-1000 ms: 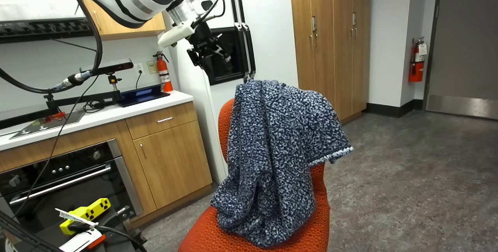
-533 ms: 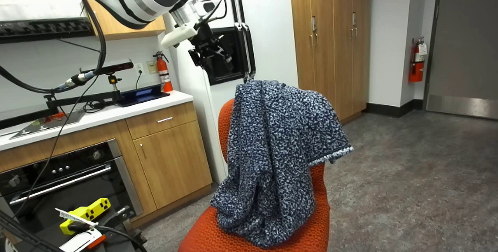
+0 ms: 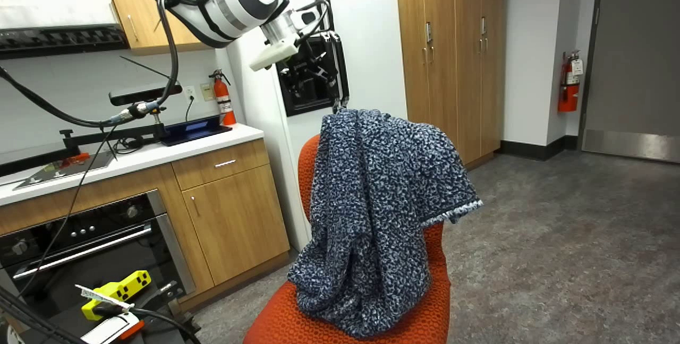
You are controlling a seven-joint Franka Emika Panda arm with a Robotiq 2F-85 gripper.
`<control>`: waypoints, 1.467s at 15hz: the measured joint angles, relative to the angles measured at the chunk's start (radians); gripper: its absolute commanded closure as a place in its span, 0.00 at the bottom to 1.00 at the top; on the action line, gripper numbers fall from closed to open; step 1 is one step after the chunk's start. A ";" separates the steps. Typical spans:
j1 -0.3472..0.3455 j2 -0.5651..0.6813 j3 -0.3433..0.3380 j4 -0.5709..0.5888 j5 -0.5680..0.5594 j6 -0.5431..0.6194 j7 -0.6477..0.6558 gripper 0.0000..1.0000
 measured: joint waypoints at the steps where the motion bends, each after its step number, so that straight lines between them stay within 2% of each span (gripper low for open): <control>1: 0.003 0.028 -0.008 0.031 -0.009 0.000 0.000 0.00; 12: 0.096 0.352 -0.038 0.396 -0.032 -0.014 -0.059 0.00; 20: 0.111 0.525 -0.058 0.580 -0.031 -0.130 -0.130 0.00; 21: 0.111 0.539 -0.061 0.594 -0.031 -0.141 -0.133 0.25; 22: 0.111 0.550 -0.061 0.608 -0.031 -0.152 -0.136 0.28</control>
